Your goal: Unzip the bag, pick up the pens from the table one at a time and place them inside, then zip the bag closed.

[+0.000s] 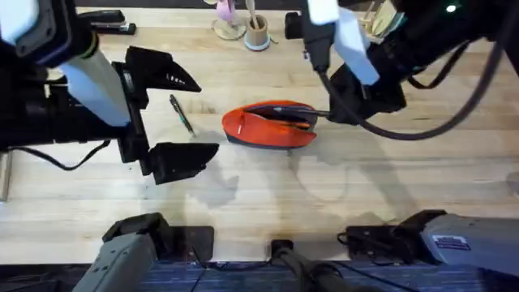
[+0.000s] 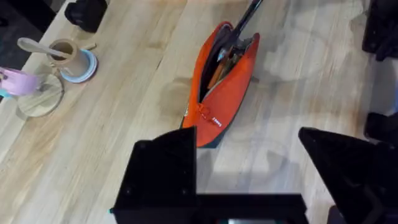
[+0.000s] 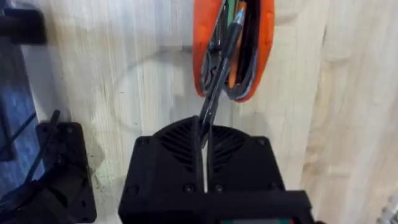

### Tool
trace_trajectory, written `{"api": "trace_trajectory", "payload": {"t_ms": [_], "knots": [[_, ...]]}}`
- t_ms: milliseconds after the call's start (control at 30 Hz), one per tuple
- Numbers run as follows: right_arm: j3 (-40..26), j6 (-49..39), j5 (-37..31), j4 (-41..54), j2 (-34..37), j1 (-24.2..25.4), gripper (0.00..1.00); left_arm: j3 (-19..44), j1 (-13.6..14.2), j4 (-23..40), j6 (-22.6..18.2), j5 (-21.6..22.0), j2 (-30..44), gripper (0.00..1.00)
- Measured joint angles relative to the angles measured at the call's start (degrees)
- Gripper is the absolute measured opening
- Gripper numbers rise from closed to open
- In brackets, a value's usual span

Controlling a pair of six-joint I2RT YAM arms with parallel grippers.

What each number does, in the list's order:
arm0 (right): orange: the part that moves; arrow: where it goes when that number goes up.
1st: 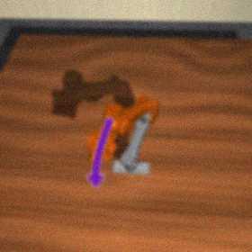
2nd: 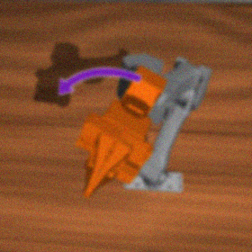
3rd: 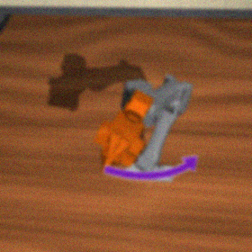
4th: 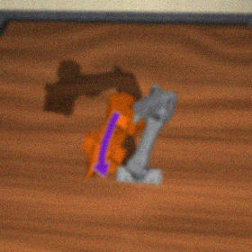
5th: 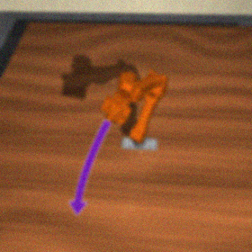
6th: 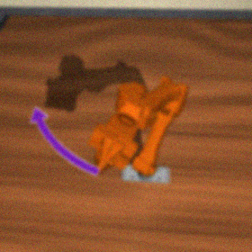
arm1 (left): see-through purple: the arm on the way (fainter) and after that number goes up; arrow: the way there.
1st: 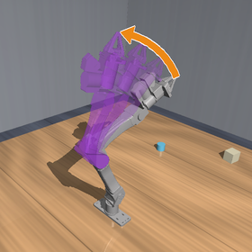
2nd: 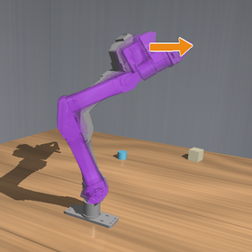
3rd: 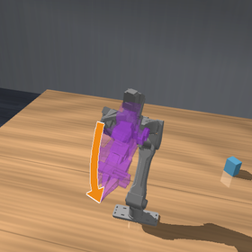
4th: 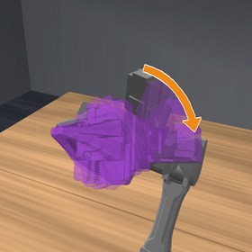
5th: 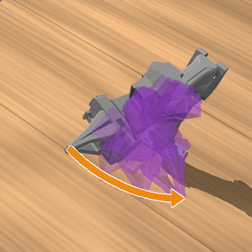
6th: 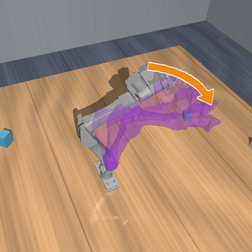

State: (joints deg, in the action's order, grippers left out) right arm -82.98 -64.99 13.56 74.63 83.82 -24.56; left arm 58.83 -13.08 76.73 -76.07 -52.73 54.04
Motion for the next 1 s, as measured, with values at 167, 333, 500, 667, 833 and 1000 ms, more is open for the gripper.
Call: {"api": "trace_trajectory", "payload": {"t_ms": [167,333,500,667,833,1000], "knots": [[0.0,0.0,0.0,-0.9,4.3,-1.8,0.031,0.0,0.0,0.0,0.0,0.0,0.0,0.994],[0.0,0.0,0.0,-4.7,8.6,-2.8,0.031,0.0,0.0,0.0,0.0,0.0,0.0,0.993],[0.0,0.0,0.0,-10.4,13.8,-4.4,0.031,0.0,0.0,0.0,0.0,0.0,0.0,0.993],[0.0,0.6,0.0,-14.7,16.2,-6.0,0.031,0.0,0.0,0.0,0.0,0.0,0.0,0.993],[0.0,1.4,0.2,-17.9,17.7,-7.0,0.031,0.0,0.0,0.0,0.0,0.0,0.0,0.993],[0.0,1.9,0.2,-19.1,18.7,-7.2,0.170,0.0,0.0,0.0,0.0,0.0,0.0,0.994]]}}
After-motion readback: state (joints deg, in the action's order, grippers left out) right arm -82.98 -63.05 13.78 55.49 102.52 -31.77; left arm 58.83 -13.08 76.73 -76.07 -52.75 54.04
